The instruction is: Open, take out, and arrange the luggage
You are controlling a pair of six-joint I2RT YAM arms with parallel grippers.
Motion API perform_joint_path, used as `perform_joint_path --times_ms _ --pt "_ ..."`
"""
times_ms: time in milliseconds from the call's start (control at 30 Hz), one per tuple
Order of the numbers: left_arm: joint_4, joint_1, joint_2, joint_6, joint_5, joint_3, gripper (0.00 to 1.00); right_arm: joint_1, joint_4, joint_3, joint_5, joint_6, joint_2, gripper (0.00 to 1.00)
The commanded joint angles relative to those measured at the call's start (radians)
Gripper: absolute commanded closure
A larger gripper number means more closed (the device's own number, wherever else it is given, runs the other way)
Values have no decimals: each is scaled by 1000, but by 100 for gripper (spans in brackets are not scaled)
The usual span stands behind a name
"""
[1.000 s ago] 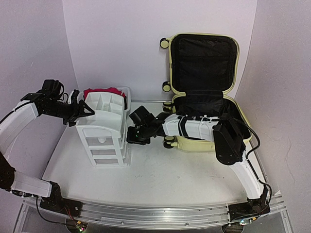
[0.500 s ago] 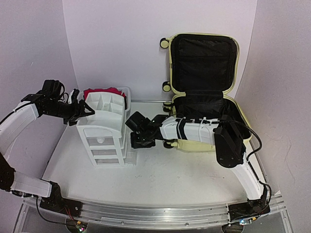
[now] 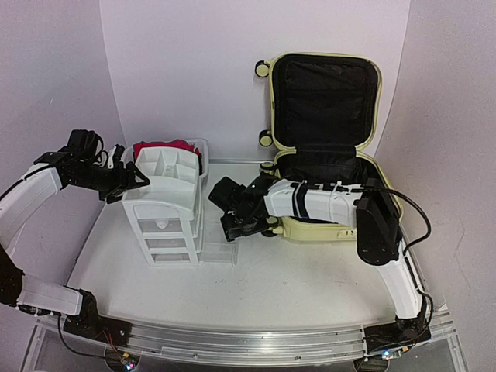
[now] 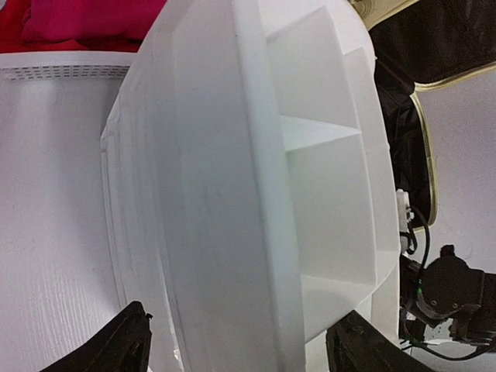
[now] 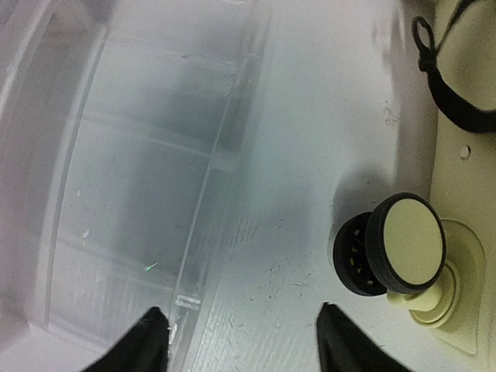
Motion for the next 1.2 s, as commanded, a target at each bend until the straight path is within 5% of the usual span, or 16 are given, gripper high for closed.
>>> perform_joint_path --times_ms 0,200,467,567,833,967,1167 --pt "19 -1 -31 20 -69 45 18 -5 -14 31 -97 -206 -197 7" --pt "85 3 -37 48 -153 140 8 -108 26 -112 -244 -474 -397 2" --pt "266 5 -10 84 -192 195 5 -434 294 -598 -260 -539 -672 2" --pt "398 6 0 38 -173 157 4 -499 204 -550 -204 -589 -631 2" --pt "173 61 75 -122 -437 258 14 -626 -384 -141 -235 -482 -405 2" --pt "134 69 124 -164 -463 280 17 -671 -453 -109 -292 -574 -352 2" --pt "42 71 155 -289 -571 260 28 -802 -637 56 -301 -416 -184 2"
